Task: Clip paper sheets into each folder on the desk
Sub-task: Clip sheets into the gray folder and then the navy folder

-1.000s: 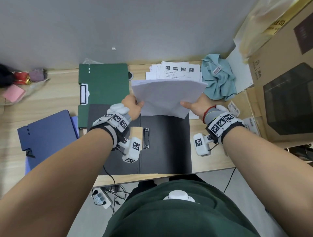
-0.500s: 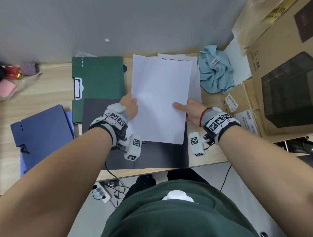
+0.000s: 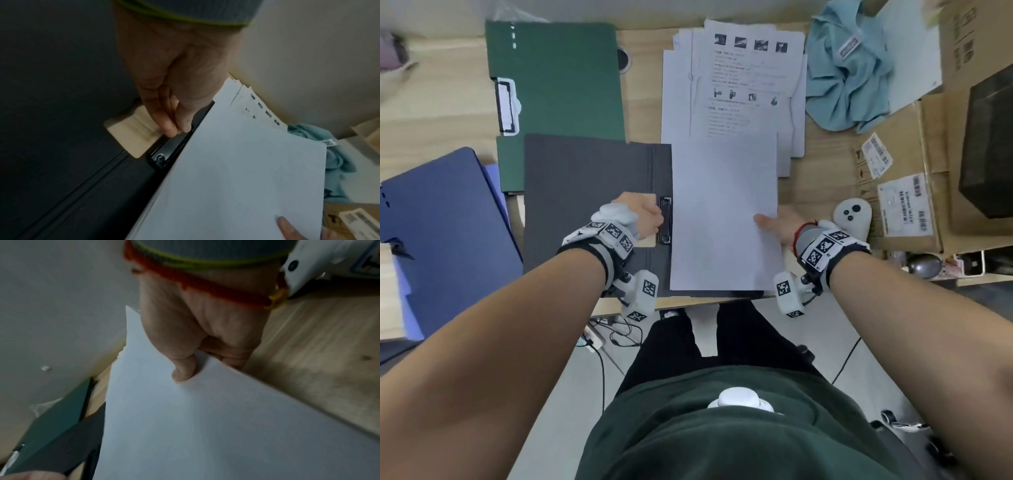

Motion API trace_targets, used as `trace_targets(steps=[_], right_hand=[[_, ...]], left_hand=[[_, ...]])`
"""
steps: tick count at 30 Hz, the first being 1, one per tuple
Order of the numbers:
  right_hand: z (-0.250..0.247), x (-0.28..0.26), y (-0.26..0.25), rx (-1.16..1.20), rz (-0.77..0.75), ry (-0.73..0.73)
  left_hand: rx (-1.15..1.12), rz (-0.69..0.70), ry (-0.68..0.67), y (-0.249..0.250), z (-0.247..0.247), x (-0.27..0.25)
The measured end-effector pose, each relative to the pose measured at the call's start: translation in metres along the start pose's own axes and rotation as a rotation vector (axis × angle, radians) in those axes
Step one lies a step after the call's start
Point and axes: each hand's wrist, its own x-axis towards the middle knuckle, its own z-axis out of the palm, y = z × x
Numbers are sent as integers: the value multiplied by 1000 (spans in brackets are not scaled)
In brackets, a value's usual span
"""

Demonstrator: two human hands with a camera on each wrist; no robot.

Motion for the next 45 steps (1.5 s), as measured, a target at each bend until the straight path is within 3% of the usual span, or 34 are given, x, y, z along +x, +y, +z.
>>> trace_targets(steps=[5, 15, 22, 30, 34, 39, 45], right_hand=[[5, 5, 11, -19, 16, 33], [6, 8, 8, -32, -2, 66], [10, 11, 6, 10, 15, 61], [10, 8, 1, 126, -12, 16], [15, 4, -9, 185, 10, -70], [18, 4, -16, -6, 30, 1], [17, 7, -20, -15, 74, 5]], left_hand=[[278, -38, 113, -7, 19, 4], [413, -113, 177, 26, 25, 12], [373, -128, 180, 34, 22, 12], [153, 9, 2, -2, 2, 25], [54, 36, -22, -11, 2, 31], [-21, 43, -27, -10, 1, 29], [-118, 2, -38, -16, 2, 35]])
